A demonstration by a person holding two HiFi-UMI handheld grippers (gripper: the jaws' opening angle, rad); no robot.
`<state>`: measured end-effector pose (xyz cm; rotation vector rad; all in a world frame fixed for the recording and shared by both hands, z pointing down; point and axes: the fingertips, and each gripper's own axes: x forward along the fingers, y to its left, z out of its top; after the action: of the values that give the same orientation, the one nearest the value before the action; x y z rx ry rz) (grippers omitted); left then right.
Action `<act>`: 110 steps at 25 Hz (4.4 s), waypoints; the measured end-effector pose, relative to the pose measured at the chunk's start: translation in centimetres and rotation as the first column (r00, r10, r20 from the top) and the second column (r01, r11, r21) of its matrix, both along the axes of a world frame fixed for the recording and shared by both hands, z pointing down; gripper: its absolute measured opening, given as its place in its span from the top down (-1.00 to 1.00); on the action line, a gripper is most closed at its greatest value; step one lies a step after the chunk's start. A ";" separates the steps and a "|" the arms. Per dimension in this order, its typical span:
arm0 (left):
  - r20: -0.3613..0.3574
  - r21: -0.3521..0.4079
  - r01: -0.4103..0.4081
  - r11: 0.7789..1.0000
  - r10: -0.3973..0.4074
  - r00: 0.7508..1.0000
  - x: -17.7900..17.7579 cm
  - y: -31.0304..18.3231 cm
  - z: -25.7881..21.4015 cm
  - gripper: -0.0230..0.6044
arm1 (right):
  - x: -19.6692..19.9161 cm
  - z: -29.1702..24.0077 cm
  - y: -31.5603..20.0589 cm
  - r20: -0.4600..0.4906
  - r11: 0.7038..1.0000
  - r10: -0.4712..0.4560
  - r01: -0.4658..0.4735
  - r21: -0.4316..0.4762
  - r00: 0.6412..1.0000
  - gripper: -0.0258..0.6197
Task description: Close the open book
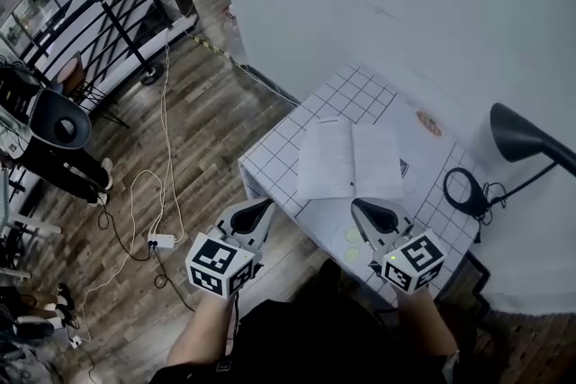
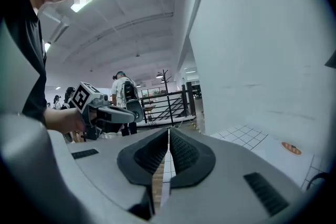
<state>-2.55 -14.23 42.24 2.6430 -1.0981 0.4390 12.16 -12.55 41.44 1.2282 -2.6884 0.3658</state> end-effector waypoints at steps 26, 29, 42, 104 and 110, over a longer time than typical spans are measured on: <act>-0.034 -0.041 0.052 0.998 -0.053 0.998 -4.8 -4.7 3.5 0.90 | -6.1 4.3 -4.5 -0.181 0.989 -0.115 0.095 -0.116 0.977 0.81; -0.010 -0.044 0.006 0.999 -0.007 1.000 -5.0 -4.3 4.9 0.90 | -7.0 5.8 -4.7 -0.228 0.986 -0.126 0.096 -0.138 0.965 0.78; -0.006 -0.117 0.006 0.993 -0.007 1.000 -4.0 -5.1 8.1 0.90 | -7.5 14.7 -4.9 -0.562 0.945 -0.325 0.247 -0.213 0.761 0.50; -0.024 -0.248 -0.073 0.966 0.069 0.997 -2.2 -6.0 13.2 0.90 | -0.2 17.7 -8.7 -0.602 0.969 -0.172 0.022 -0.248 0.779 0.90; -0.008 -0.273 -0.072 0.959 0.072 0.997 -2.2 -5.8 14.5 0.90 | -4.9 23.3 -9.1 -0.729 0.940 -0.341 0.198 -0.278 0.594 0.16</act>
<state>-4.71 -19.99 56.71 2.4442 -0.8729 0.5646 7.27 -21.62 64.75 0.6599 -1.9694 -0.0055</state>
